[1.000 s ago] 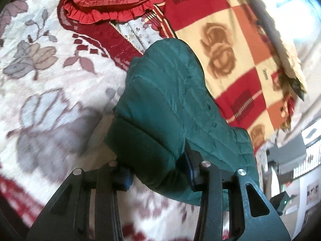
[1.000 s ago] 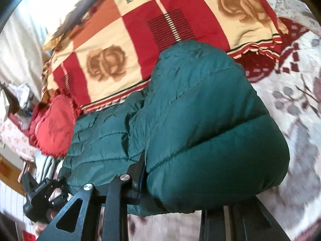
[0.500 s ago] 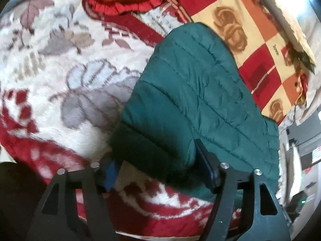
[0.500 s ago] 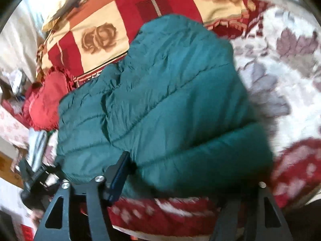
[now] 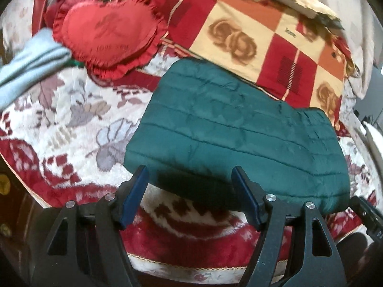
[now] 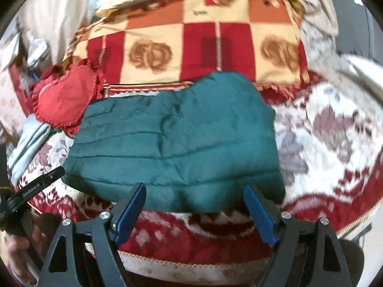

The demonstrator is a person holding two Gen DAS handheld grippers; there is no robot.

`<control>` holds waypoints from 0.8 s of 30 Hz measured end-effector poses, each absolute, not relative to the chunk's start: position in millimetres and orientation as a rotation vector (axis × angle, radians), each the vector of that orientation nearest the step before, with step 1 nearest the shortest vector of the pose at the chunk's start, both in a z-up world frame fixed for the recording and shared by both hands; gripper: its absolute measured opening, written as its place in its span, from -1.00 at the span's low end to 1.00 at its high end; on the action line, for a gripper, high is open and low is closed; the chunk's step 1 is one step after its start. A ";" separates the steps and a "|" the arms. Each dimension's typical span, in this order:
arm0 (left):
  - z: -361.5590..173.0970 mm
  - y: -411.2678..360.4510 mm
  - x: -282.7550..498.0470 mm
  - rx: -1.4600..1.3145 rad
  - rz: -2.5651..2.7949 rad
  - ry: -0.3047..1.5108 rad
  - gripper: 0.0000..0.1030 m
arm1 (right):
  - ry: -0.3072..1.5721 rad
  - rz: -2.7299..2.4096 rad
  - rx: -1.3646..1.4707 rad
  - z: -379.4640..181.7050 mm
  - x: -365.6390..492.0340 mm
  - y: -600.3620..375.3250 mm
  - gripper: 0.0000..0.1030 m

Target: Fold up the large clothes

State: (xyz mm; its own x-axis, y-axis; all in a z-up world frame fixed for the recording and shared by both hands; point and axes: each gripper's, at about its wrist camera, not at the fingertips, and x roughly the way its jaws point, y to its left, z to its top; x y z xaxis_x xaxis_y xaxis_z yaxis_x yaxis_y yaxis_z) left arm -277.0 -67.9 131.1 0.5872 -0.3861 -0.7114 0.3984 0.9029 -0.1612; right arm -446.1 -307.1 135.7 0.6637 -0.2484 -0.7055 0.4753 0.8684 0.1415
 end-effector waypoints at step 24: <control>134.3 -88.4 -317.0 0.116 -0.481 0.740 0.40 | 0.682 -0.445 0.257 132.8 -433.7 -270.3 0.83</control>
